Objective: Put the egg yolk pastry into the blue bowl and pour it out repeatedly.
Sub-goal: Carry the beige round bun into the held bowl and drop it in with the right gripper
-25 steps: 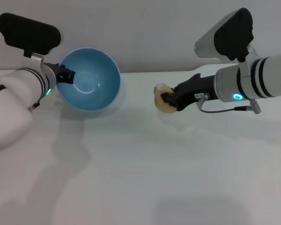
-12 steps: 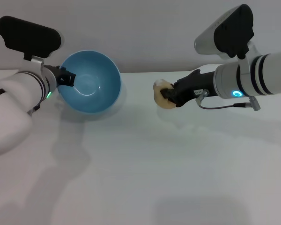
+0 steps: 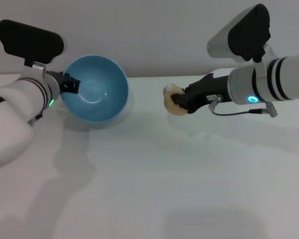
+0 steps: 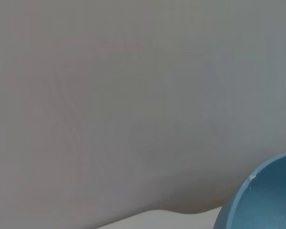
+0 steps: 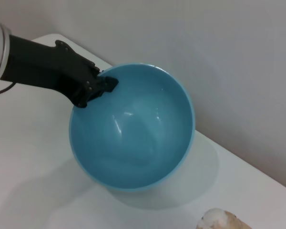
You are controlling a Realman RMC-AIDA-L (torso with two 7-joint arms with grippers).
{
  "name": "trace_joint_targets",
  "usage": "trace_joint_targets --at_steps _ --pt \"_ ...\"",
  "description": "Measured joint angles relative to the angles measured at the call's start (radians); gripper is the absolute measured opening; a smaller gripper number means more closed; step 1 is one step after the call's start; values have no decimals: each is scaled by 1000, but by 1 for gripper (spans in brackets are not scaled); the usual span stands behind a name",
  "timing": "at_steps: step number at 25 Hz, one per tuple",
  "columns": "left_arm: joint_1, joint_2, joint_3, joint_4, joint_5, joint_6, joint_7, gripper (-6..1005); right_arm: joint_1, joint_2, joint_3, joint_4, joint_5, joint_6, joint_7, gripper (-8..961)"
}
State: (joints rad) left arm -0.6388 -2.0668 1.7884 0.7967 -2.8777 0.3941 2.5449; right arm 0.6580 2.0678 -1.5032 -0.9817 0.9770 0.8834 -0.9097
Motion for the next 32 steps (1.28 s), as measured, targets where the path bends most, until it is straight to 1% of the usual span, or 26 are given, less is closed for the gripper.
trace_joint_targets --at_steps 8,17,26,32 --pt "33 1 8 72 0 4 0 13 -8 1 -6 9 -2 -6 -41 61" --pt "36 -1 8 75 -2 8 -26 13 -1 1 -7 1 -50 -10 -51 60" --pt "47 -1 8 75 -2 12 -38 13 20 0 -11 -3 -73 -4 -54 56" --pt "53 -1 9 74 -2 12 -38 13 22 0 -12 -2 -77 -3 -54 54"
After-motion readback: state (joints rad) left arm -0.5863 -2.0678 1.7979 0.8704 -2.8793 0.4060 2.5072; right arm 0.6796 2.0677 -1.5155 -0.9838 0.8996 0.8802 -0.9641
